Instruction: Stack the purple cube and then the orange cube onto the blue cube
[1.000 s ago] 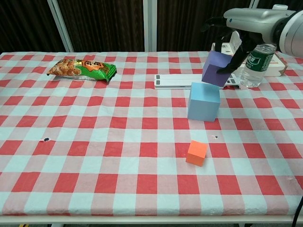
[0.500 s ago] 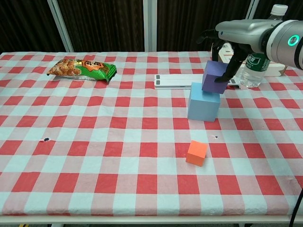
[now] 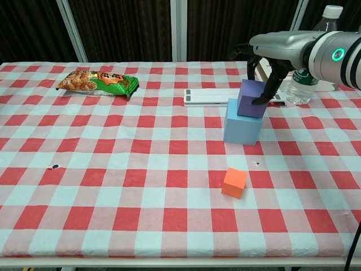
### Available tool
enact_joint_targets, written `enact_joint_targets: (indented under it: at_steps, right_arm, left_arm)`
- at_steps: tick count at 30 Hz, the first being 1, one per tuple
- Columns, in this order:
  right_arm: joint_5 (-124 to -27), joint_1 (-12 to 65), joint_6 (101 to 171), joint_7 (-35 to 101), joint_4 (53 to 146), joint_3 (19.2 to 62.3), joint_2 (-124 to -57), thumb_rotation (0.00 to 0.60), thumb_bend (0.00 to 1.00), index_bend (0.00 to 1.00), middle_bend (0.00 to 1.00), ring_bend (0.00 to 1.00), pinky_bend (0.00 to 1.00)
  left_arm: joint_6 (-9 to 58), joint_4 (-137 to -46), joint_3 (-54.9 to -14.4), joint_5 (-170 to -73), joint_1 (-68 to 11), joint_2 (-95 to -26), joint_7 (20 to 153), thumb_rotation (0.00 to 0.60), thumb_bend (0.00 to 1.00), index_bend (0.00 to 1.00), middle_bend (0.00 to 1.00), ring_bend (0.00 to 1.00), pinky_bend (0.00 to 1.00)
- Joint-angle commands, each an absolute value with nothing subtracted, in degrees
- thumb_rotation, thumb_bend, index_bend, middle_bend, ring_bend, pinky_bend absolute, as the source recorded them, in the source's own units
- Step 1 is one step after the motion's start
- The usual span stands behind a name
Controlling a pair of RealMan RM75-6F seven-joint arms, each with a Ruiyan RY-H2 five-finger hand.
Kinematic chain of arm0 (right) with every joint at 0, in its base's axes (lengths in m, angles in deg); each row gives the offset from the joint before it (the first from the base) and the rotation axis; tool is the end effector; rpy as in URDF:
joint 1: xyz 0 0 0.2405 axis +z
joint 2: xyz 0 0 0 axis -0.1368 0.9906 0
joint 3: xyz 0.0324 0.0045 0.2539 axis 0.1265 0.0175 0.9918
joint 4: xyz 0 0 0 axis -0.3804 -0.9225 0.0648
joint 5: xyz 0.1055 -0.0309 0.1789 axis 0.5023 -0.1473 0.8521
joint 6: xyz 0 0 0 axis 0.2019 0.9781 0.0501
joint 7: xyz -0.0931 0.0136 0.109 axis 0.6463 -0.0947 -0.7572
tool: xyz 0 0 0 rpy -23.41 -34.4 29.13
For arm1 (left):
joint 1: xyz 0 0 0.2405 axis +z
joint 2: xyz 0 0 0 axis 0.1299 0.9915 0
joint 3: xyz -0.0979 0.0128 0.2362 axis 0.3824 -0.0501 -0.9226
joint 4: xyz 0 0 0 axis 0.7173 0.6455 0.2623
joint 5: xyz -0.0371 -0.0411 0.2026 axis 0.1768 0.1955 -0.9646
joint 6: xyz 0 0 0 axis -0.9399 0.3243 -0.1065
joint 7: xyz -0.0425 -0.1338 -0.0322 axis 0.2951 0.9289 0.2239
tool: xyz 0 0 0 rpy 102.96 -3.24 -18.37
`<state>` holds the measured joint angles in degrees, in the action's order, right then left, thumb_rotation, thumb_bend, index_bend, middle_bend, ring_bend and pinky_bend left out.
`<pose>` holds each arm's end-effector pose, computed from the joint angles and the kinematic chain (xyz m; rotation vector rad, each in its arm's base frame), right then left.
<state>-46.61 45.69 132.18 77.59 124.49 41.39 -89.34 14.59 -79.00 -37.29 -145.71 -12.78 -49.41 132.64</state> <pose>-0.1062 -0.3531 0.0100 1.8464 -0.9299 0.6809 -0.3492 0.2971 0.1733 -1.3357 -1.1568 -1.2739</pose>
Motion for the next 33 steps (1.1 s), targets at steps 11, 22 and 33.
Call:
enact_joint_targets:
  at_steps: [11,22,33]
  right_arm:
    - [-46.16,46.79,131.21,76.22,123.91,41.1,-89.38,0.6,0.07,0.07,0.37,0.14,0.09]
    - [-50.99,46.02,135.77,73.88,131.75,43.51,-83.79,0.6,0.04,0.06,0.34,0.12,0.09]
    - [-68.97,41.21,140.69,74.84,148.79,37.89,-75.88,0.6,0.08,0.14,0.34,0.13,0.09]
  left_arm:
    - [14.54,-79.24,-37.29,-145.8,-12.85,-49.3,133.02,0.6,0.06,0.24,0.22,0.16,0.29]
    - [13.99,-79.9,-37.16,-145.77,-12.62,-48.63,133.13,0.6,0.06,0.24,0.22,0.16,0.29]
    - [13.98,-80.5,-37.23,-145.83,-12.7,-48.79,131.12,0.6,0.06,0.24,0.22,0.16,0.29]
